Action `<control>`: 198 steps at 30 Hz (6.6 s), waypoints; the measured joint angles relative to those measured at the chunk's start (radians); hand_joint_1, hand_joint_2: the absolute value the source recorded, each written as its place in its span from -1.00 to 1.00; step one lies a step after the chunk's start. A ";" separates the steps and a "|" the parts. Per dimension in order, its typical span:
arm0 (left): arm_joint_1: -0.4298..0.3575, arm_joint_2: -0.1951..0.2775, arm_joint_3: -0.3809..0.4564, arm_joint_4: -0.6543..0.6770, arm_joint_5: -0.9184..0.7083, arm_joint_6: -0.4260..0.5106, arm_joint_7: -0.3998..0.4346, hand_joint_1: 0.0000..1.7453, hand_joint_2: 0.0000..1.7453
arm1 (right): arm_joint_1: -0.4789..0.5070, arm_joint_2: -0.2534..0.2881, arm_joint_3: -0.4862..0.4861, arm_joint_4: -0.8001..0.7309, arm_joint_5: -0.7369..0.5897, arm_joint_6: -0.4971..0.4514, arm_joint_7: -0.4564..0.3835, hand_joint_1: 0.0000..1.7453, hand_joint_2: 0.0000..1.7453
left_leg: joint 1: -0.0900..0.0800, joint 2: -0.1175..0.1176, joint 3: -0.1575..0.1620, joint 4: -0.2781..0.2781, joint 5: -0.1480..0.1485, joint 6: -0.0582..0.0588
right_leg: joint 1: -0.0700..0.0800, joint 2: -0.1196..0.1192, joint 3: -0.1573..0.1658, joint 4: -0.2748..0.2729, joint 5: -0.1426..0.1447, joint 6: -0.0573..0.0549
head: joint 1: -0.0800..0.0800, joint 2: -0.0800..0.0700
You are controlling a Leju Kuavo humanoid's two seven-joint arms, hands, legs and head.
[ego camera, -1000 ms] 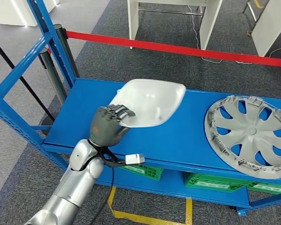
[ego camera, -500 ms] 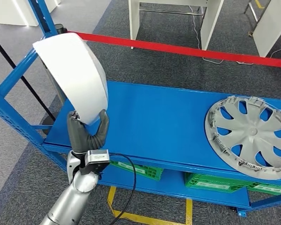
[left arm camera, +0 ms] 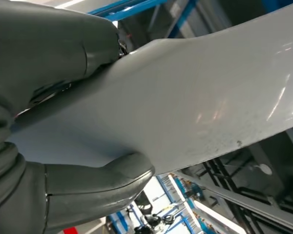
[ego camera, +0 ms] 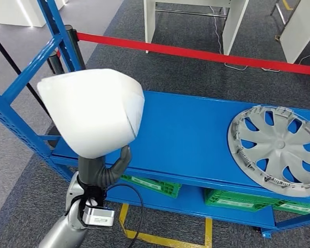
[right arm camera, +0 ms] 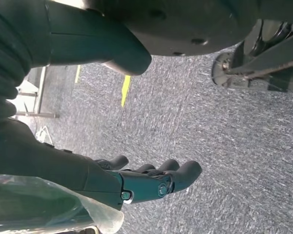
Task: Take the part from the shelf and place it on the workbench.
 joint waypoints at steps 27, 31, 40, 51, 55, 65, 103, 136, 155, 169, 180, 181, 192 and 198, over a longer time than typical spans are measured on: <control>0.023 0.079 -0.076 -0.088 -0.015 0.074 -0.001 1.00 1.00 | -0.016 -0.006 0.028 0.002 0.055 -0.003 -0.056 -1.00 1.00 | -0.026 0.000 0.020 -0.020 -0.004 0.009 | 0.015 0.002 -0.071 -0.008 -0.006 -0.021 | 0.002 0.000; 0.062 0.084 -0.051 -0.088 0.027 0.097 -0.008 1.00 1.00 | -0.017 -0.009 0.007 0.002 0.023 -0.037 -0.088 -1.00 1.00 | -0.022 0.003 -0.043 -0.005 0.034 -0.002 | 0.006 0.001 -0.011 0.018 0.040 -0.005 | 0.001 0.000; 0.139 0.095 0.040 -0.106 0.091 0.132 -0.030 1.00 1.00 | -0.040 -0.014 -0.031 -0.005 0.010 -0.129 -0.163 -1.00 1.00 | -0.015 -0.003 -0.112 0.093 -0.018 -0.050 | 0.007 0.001 0.110 -0.217 0.055 -0.058 | -0.003 0.000; 0.225 0.098 0.149 -0.135 0.125 0.143 -0.041 1.00 1.00 | -0.065 -0.022 -0.094 -0.016 -0.057 -0.205 -0.305 -1.00 1.00 | -0.017 -0.006 0.091 -0.008 -0.075 -0.034 | 0.018 -0.006 0.002 -0.206 0.159 -0.043 | -0.004 0.000; 0.244 0.097 0.172 -0.138 0.134 0.134 -0.041 1.00 1.00 | -0.056 -0.021 -0.128 -0.016 -0.084 -0.160 -0.343 -1.00 1.00 | -0.018 -0.001 0.056 -0.026 -0.033 -0.011 | 0.010 -0.002 -0.026 -0.163 0.103 -0.022 | -0.003 0.000; 0.266 0.090 0.200 -0.140 0.134 0.113 -0.041 1.00 1.00 | -0.060 -0.021 -0.194 -0.018 -0.146 -0.109 -0.362 -1.00 1.00 | -0.023 0.001 -0.090 0.006 0.076 -0.019 | 0.012 0.000 0.181 -0.215 0.025 -0.024 | 0.002 0.000; 0.382 0.073 0.258 -0.236 0.064 0.167 -0.038 1.00 1.00 | -0.021 -0.012 -0.190 -0.014 -0.045 -0.024 -0.431 -1.00 1.00 | -0.016 -0.030 -0.103 0.187 -0.098 -0.056 | 0.010 -0.011 0.118 -0.257 0.090 -0.068 | -0.010 0.000; 0.442 0.081 0.272 -0.295 0.036 0.146 -0.021 1.00 1.00 | -0.018 0.001 -0.106 -0.011 0.061 -0.017 -0.438 -1.00 1.00 | -0.004 -0.017 -0.162 0.295 -0.110 -0.068 | 0.008 -0.042 0.101 -0.230 0.078 -0.063 | -0.011 0.000; 0.445 0.074 0.278 -0.299 0.033 0.137 -0.020 1.00 1.00 | -0.019 0.004 -0.080 -0.011 0.083 -0.024 -0.434 -1.00 1.00 | -0.015 -0.099 -0.026 0.014 0.012 -0.008 | 0.003 0.058 0.046 -0.135 0.059 -0.030 | 0.000 0.000; 0.460 0.074 0.285 -0.304 0.028 0.149 -0.020 1.00 1.00 | -0.020 0.009 -0.072 -0.010 0.095 -0.023 -0.428 -1.00 1.00 | -0.001 0.001 -0.107 0.178 -0.030 -0.059 | 0.007 -0.073 0.103 -0.215 0.062 -0.061 | -0.011 0.000; 0.462 0.070 0.293 -0.315 0.036 0.149 -0.023 1.00 1.00 | -0.031 0.010 -0.071 -0.011 0.099 -0.022 -0.428 -1.00 1.00 | -0.012 -0.014 -0.030 0.013 0.013 -0.011 | 0.010 -0.022 0.005 0.007 -0.063 -0.020 | -0.002 0.000; 0.463 0.069 0.293 -0.315 0.036 0.149 -0.023 1.00 1.00 | -0.029 0.010 -0.071 -0.011 0.099 -0.022 -0.427 -1.00 1.00 | -0.012 -0.028 -0.030 0.013 0.013 -0.010 | 0.010 -0.011 -0.026 0.055 -0.072 -0.020 | -0.002 0.000; 0.462 0.067 0.296 -0.316 0.037 0.146 -0.025 1.00 1.00 | -0.032 0.013 -0.069 -0.011 0.111 -0.019 -0.419 -1.00 1.00 | -0.010 -0.103 -0.062 0.063 -0.012 -0.051 | -0.003 0.048 0.066 -0.199 0.087 -0.051 | -0.008 0.000; 0.460 0.067 0.296 -0.317 0.039 0.145 -0.025 1.00 1.00 | -0.030 0.014 -0.066 -0.011 0.112 -0.016 -0.416 -1.00 1.00 | -0.004 -0.014 -0.156 0.288 -0.101 -0.068 | 0.003 -0.047 0.070 -0.200 0.078 -0.065 | -0.017 0.000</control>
